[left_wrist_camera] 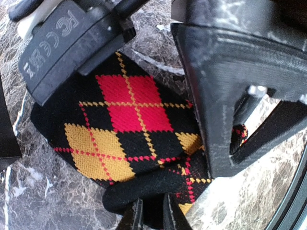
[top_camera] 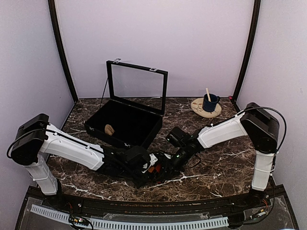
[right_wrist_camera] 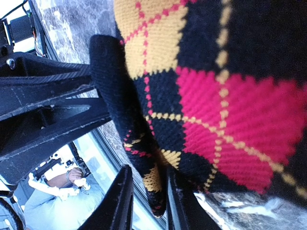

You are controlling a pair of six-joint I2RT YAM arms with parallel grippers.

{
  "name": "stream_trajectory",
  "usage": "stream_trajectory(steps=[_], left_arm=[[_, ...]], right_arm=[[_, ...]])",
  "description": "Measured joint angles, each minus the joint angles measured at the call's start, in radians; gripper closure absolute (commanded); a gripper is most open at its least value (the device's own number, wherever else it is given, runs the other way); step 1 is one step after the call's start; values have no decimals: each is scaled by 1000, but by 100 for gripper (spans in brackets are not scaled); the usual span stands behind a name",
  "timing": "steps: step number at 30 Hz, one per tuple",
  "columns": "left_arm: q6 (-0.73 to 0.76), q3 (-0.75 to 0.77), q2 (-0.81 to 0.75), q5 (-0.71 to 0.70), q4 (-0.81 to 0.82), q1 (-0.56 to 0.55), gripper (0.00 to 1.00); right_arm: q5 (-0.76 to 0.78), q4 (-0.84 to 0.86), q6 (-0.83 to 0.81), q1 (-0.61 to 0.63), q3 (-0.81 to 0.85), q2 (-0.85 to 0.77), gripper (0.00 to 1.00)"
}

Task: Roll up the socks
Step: Roll the sock at the center of the board.

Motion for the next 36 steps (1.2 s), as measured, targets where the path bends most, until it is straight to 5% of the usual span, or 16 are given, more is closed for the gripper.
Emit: stream_trajectory(steps=[36], left_arm=[[-25,11,26,50,36,23,83]], right_arm=[[126,171,147,-45,-179,-143,66]])
